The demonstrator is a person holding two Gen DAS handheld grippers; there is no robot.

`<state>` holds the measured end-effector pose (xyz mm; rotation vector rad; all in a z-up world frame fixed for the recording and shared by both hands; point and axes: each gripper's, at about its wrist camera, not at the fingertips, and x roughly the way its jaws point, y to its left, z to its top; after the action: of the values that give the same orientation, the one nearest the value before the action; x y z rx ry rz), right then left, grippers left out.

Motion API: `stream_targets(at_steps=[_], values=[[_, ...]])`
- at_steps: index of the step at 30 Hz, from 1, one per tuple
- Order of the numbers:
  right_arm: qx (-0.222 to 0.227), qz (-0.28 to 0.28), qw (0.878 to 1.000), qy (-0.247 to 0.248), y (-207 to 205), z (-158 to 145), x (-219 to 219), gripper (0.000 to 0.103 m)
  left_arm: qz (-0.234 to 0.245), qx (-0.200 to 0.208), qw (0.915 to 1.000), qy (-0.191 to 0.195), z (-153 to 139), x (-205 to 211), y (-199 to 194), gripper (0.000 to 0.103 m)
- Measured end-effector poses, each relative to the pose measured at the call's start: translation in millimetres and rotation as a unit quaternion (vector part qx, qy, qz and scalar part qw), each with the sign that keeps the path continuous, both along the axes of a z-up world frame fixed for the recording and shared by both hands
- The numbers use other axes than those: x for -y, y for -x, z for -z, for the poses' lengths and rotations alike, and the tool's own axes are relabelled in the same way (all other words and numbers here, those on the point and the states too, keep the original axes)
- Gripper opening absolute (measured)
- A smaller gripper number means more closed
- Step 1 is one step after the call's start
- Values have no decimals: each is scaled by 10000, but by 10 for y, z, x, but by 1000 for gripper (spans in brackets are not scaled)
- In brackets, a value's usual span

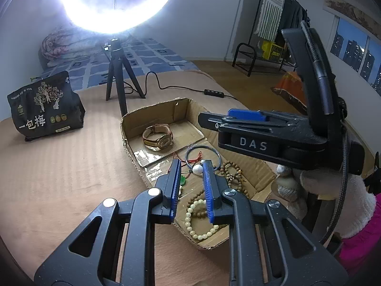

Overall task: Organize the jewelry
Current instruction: 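Lower the left tool into the box and open it while the right tool releases its earring, then withdraw both open tools up and away from the box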

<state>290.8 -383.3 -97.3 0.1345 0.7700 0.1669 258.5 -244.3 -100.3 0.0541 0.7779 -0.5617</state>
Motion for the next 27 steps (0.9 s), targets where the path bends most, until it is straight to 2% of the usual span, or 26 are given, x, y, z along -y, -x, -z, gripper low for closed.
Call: stream_targets(at_steps=[2,3,5,11,27], values=[[32,41,10000,27,6,-18,4,66,-15,19,10000,7,-3,-7,9,40],[43,63,10000,37,13,-27,11,69,-29,36,10000,14,-7,-14,11,43],[73,115,9999,61,24,-42,18,80,-45,63,10000,17,-25,-26,23,43],[136,211,9996,138,51,-84,17,87,-71,94,9999,6,-50,-68,39,44],[346,168,9988,299,258,-347,-140,88,-119,384,9992,8,-306,-258,253,44]])
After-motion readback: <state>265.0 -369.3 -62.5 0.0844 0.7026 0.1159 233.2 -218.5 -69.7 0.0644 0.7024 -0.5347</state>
